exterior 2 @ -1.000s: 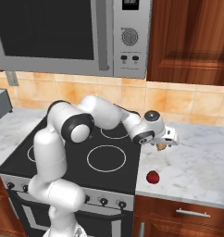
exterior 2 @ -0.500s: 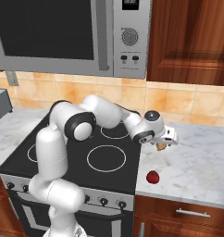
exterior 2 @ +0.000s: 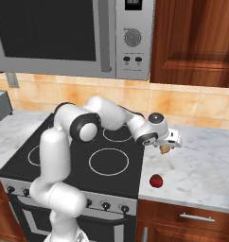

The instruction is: Place the pan on the rear left burner on the stove. Then place the tomato and the onion in the pan and turn on the rear left burner.

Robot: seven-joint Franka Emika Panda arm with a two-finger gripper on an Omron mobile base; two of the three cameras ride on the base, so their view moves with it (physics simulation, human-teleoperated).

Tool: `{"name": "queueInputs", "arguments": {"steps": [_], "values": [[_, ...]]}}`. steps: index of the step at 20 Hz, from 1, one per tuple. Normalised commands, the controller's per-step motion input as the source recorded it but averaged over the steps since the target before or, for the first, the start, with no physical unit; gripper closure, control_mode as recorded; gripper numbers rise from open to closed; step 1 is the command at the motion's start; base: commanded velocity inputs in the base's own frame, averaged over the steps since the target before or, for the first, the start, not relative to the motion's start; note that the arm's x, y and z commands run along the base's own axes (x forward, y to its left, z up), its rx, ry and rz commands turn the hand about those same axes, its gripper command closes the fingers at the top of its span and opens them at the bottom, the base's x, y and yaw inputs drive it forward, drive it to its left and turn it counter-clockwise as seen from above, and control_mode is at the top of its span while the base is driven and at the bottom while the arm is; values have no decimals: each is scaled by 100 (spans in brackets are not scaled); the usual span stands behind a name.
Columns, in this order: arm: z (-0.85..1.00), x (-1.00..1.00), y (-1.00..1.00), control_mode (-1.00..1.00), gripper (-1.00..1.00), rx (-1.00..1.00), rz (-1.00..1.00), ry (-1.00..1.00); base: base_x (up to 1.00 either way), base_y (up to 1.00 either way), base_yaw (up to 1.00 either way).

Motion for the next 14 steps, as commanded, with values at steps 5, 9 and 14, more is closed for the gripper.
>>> {"name": "queueInputs", "arguments": {"steps": [5, 9, 14], "values": [[-16, 5, 0, -100, -100, 2, 0, 0, 0, 0, 0], [-16, 7, 0, -100, -100, 1, 0, 0, 0, 0, 0], [-17, 7, 0, -100, -100, 0, 0, 0, 0, 0, 0]]}}
